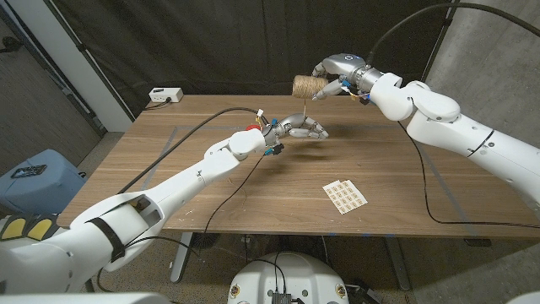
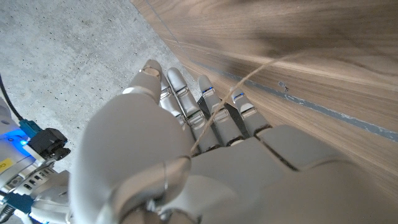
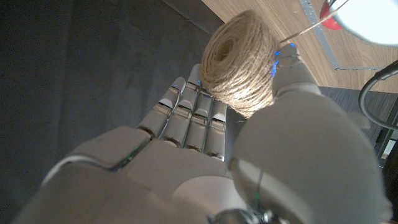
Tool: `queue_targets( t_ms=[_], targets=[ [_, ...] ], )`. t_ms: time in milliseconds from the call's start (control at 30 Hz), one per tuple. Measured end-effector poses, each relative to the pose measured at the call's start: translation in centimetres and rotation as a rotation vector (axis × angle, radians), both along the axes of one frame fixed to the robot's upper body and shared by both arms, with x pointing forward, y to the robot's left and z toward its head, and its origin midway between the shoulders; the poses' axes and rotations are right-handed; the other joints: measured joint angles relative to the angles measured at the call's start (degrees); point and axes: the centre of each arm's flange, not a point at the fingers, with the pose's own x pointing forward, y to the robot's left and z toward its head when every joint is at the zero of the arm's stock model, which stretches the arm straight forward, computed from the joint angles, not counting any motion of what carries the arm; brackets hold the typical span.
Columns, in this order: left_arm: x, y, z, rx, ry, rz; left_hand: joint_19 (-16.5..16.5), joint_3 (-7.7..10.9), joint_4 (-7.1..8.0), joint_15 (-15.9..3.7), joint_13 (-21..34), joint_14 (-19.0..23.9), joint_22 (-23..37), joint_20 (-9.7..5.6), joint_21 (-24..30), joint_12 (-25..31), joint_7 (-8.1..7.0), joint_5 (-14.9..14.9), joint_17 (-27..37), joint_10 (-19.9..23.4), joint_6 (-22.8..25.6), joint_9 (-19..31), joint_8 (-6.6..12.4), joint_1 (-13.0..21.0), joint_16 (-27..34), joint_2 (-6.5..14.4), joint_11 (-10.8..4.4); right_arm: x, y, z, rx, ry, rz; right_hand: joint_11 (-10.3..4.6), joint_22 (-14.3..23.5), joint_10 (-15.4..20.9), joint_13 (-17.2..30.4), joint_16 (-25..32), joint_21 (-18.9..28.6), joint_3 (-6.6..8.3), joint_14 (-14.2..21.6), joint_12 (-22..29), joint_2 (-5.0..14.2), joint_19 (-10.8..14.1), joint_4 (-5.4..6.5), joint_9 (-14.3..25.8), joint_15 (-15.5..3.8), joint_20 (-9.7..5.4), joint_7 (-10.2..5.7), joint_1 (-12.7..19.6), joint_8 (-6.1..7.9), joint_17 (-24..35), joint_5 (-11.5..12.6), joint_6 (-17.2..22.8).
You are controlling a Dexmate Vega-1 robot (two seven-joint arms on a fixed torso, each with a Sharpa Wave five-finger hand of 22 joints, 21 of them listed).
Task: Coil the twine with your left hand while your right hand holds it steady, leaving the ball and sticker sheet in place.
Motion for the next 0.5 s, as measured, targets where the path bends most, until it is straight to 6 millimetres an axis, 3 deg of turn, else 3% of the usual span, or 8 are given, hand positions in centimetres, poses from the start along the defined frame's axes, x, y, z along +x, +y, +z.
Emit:
queue_targets(
  t_ms=[500],
  targets=[
    [-0.2,-0.3,0.3,0.011,-0.002,-0.026,0.2,0.00,0.00,-0.28,0.5,0.3,0.0,-0.21,0.0,0.0,0.11,0.0,0.0,0.7,0.5,0.1,0.00,0.0,0.0,0.0,-0.10,1.4,0.0,0.4,-0.009,-0.004,-0.030,0.29,0.0,0.3,0.0,0.0,0.0,0.00,0.0,0.1,-0.08,0.2,0.00,0.0,0.00,-0.21,-0.01,0.1,-0.07,0.3,0.0,0.0]
  ],
)
